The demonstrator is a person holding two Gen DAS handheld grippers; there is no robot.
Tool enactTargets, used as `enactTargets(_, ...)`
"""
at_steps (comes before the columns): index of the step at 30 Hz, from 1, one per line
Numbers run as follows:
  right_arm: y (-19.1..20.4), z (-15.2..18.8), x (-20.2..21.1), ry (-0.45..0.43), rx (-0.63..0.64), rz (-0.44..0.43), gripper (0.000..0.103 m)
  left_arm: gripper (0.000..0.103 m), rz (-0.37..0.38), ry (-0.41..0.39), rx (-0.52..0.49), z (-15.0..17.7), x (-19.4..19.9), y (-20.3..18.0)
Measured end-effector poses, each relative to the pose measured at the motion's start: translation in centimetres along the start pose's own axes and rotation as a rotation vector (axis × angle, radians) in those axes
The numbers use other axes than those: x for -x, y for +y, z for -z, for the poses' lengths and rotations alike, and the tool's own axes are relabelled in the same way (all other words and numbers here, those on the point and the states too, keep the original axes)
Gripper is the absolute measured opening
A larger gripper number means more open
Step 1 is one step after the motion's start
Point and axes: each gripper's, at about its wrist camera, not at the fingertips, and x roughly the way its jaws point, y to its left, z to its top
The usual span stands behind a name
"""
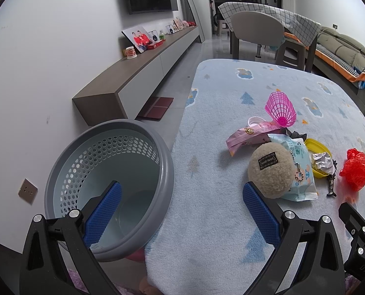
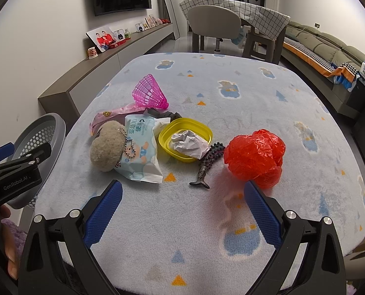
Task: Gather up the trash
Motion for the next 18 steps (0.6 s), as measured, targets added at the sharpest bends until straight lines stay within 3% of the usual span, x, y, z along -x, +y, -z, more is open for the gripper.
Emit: enactTargets(18, -0.01, 0.05, -0.02, 0.0, -0.001, 0.0, 0.095, 0.097, -0.002, 0.0, 0.0, 0.28, 0.09, -0.5)
